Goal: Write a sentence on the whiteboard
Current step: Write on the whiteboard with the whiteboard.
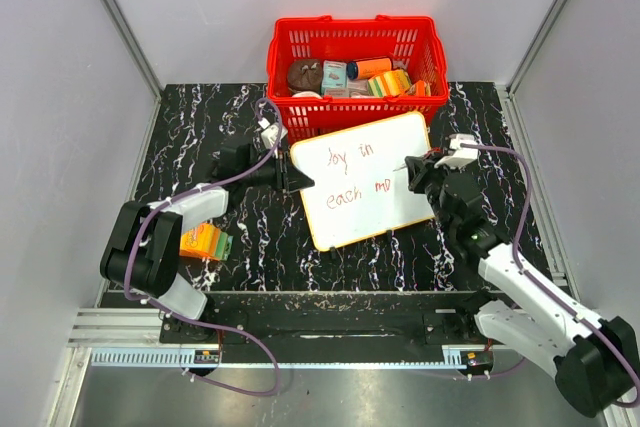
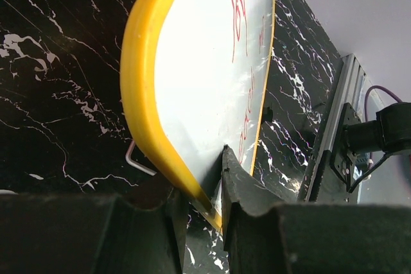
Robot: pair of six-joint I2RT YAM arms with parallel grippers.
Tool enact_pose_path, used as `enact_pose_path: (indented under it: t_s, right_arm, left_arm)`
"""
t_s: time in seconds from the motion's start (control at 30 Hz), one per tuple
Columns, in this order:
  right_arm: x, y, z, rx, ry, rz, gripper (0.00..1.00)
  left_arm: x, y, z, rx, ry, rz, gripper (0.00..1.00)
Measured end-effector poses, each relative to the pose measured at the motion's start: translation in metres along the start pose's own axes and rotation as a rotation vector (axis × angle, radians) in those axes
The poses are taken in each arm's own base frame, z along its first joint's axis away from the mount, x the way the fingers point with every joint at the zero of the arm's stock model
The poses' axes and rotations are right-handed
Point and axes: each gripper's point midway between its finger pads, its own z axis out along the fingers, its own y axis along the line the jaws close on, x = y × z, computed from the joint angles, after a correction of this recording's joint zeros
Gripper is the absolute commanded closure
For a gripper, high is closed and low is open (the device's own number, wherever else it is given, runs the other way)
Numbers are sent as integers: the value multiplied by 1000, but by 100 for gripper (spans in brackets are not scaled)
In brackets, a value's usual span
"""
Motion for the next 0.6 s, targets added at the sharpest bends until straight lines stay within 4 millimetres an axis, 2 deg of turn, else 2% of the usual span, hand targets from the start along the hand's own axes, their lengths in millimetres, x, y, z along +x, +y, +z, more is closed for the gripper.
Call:
enact_pose_path:
  t_s: [0.37, 0.6]
  right_arm:
    - [-31, 0, -34, -28, -66, 10, 100]
    - [-30, -1, -44, -40, -53, 6, 100]
  left_arm:
    - [-4, -2, 1, 3, 73, 46, 100]
    - [-1, -15, -16, -7, 94, 142, 100]
